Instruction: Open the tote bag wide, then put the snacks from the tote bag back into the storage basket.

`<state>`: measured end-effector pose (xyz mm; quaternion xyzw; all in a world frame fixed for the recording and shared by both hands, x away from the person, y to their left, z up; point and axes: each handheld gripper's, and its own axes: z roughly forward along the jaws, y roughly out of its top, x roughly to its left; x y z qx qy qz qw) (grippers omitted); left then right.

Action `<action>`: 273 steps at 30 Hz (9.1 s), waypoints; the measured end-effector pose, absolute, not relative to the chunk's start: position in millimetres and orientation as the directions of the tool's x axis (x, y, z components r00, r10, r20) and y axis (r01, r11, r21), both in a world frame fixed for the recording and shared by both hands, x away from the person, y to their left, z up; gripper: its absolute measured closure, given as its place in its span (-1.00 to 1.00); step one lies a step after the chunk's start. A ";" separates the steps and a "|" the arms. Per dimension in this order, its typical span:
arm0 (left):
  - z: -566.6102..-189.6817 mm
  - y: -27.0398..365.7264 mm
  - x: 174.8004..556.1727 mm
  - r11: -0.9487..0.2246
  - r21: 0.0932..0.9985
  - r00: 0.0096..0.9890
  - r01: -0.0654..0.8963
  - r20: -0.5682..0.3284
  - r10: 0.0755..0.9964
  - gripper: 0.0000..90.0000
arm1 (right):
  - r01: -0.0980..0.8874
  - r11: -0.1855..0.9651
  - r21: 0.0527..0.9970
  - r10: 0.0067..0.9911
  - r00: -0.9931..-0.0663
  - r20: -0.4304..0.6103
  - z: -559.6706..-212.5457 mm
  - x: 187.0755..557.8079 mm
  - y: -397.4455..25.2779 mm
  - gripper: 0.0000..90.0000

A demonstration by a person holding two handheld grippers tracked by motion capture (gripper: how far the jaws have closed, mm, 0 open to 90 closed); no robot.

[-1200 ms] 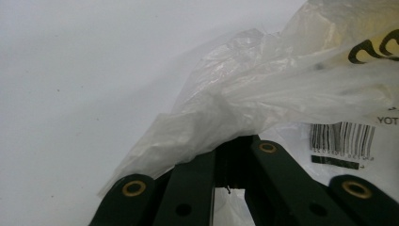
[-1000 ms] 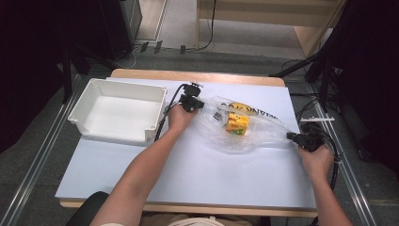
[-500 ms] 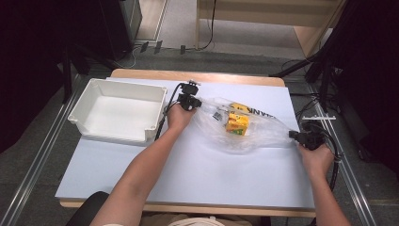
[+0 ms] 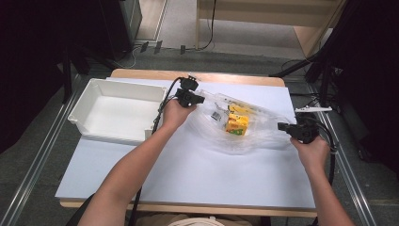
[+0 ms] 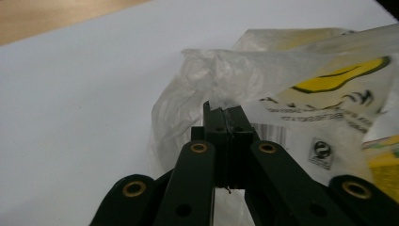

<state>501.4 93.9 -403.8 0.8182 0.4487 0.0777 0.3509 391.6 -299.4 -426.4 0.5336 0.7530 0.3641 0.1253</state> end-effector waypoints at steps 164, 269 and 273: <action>-418.9 84.2 444.5 -0.456 0.659 0.752 0.598 -0.264 0.604 0.84 | 0.687 0.256 0.680 0.828 -0.518 0.213 -443.6 353.3 -247.0 0.93; -432.7 21.3 440.6 -0.542 0.742 0.905 0.396 -0.217 0.365 -0.26 | 0.680 0.274 0.680 0.798 -0.555 0.234 -431.2 313.9 -242.4 -0.17; -436.1 16.8 440.2 -0.526 0.757 0.909 0.387 -0.218 0.356 -0.30 | 0.681 0.276 0.678 0.801 -0.553 0.229 -431.8 313.8 -241.9 -0.17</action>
